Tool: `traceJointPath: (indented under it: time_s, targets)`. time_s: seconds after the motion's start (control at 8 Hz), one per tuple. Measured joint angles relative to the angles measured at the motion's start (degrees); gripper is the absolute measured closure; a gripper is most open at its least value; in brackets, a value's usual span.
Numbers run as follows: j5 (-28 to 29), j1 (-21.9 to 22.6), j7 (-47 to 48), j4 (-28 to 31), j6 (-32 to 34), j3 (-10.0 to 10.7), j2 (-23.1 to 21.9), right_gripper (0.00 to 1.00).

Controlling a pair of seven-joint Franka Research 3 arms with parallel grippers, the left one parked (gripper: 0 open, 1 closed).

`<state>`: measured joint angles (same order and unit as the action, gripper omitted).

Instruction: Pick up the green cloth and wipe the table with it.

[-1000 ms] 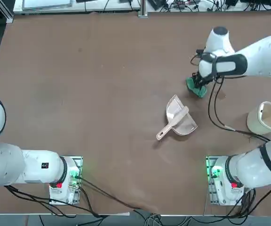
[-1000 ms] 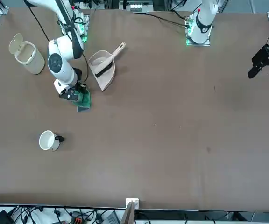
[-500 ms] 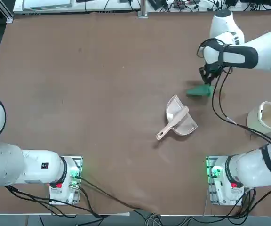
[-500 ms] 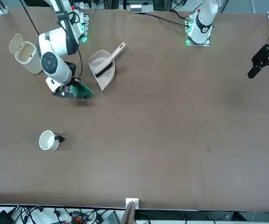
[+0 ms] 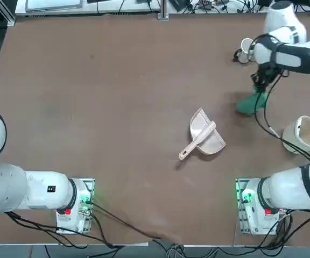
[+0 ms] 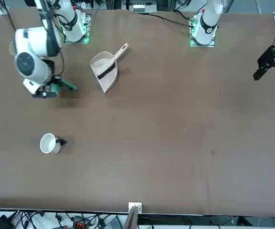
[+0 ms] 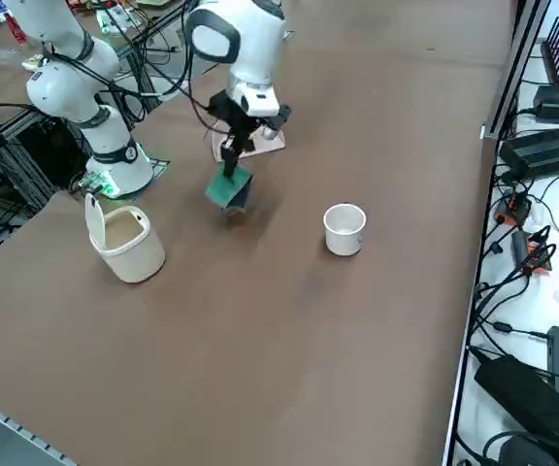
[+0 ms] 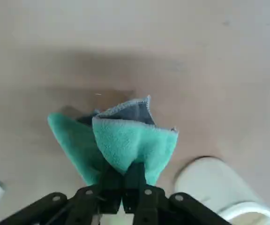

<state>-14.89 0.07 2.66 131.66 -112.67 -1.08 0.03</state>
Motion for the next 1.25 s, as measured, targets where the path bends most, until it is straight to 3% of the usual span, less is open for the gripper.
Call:
traceJointPath:
  time_s: [0.25,0.62,1.25]
  targets:
    - [-4.9,-2.6,-1.4,-0.1,-0.7,0.0,0.8,0.95]
    - [-5.7,-4.6,-1.0,1.5,-9.6,-0.1,6.6,0.95]
    - [6.4,-3.0,1.0,3.8,-23.3,-1.6,15.9,0.95]
